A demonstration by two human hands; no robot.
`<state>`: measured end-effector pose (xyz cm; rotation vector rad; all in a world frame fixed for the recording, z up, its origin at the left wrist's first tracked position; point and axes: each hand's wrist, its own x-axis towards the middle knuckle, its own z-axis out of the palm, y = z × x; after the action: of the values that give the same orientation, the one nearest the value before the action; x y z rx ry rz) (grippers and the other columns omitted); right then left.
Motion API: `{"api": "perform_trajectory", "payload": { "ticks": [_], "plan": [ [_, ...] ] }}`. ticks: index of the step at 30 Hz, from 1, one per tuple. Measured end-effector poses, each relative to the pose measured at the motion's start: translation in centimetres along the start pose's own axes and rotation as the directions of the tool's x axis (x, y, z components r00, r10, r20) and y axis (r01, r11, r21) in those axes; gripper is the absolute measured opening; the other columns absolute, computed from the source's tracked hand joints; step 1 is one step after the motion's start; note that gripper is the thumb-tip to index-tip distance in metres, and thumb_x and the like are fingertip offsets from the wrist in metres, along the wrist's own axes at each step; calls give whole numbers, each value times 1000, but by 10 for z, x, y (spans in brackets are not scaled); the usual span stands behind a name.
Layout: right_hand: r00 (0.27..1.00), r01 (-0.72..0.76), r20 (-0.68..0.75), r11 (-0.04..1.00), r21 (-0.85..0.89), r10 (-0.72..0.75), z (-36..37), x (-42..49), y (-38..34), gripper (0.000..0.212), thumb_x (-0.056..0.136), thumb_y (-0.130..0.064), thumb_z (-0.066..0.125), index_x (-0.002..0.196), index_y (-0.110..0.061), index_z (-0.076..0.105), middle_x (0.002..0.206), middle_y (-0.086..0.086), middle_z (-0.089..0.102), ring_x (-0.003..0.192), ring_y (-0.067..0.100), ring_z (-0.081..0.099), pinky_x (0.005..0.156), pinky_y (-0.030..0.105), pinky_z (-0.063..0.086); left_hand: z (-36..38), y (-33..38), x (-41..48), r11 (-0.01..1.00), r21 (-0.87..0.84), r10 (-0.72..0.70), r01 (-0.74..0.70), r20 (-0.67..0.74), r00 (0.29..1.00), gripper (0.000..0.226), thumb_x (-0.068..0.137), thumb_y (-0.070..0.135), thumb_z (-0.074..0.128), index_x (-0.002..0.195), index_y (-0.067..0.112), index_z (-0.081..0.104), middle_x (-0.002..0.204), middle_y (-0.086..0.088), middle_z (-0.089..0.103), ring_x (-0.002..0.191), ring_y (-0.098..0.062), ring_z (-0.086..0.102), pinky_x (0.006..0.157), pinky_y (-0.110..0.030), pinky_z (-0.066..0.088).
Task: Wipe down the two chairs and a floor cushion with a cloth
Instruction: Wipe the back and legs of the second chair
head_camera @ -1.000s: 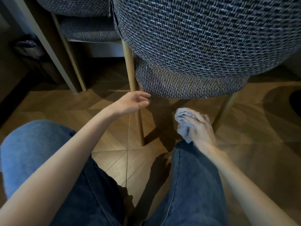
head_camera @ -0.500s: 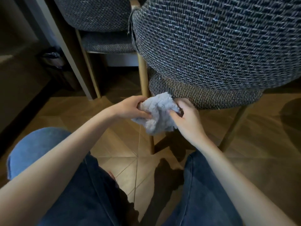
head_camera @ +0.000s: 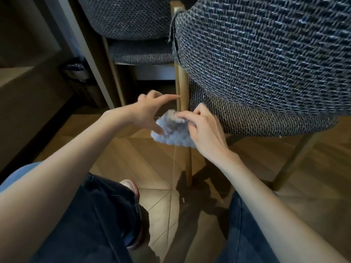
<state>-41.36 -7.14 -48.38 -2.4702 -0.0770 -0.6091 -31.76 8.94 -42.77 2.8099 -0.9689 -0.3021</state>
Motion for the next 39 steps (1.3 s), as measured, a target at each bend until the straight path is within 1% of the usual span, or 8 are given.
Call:
{"api": "perform_trajectory", "payload": {
  "ticks": [5,10,16,19,22,28,34,39],
  "plan": [
    [994,102,49,995,-22,-101,-5,7,4,27,95,-18,46,107,-28,68,92,1,41,81,17,47,61,27,37,7,7,-2,976,-20,216,-215,88,973,62,86,21,70,141,20,40,145,-7,36,104,3,22,88,-21,18],
    [998,59,-25,998,3,-59,-8,-3,11,23,96,-14,51,106,-28,67,97,-6,44,81,8,49,54,17,35,11,1,3,994,-26,106,-103,176,979,51,86,38,66,131,22,49,138,-4,44,127,-20,36,107,-36,32],
    [983,-123,-133,992,20,124,3,-2,15,9,89,-26,65,97,-24,70,95,-11,57,84,9,57,62,25,41,5,-23,11,991,92,-76,97,-213,974,25,93,33,57,117,25,57,101,-6,49,93,-28,50,73,-38,43],
    [923,-258,-269,961,97,275,18,1,14,11,88,-29,67,97,-24,72,90,-9,49,74,6,50,61,26,41,5,-24,24,989,-39,-145,140,-329,933,24,96,30,51,117,20,52,100,-8,62,77,-28,54,63,-36,42],
    [828,-296,-406,916,271,387,28,10,12,11,90,-23,65,96,-20,74,67,-13,49,55,2,45,52,13,31,5,-15,42,947,-319,-186,46,-425,886,24,94,18,49,116,10,49,100,-13,63,81,-33,62,75,-42,51],
    [657,-175,-264,483,858,706,43,42,0,12,97,-13,53,94,-23,57,87,10,72,68,16,68,62,25,53,8,12,79,633,-756,-308,-169,-446,840,23,90,13,59,103,13,40,109,-11,56,91,-19,51,80,-36,47],
    [759,-148,-273,565,812,591,54,50,2,30,99,1,41,123,-17,46,129,3,61,121,7,54,99,17,42,28,24,89,412,-869,-323,-275,-421,848,100,83,15,74,153,20,3,149,-6,37,132,-11,40,108,-30,39],
    [889,-215,-124,640,737,441,59,47,17,63,96,11,30,151,-14,17,152,2,38,138,11,35,113,26,31,36,34,100,582,-794,-444,-175,-491,750,59,82,33,73,134,18,48,121,3,61,114,-12,57,100,-35,46]
  ]
}}
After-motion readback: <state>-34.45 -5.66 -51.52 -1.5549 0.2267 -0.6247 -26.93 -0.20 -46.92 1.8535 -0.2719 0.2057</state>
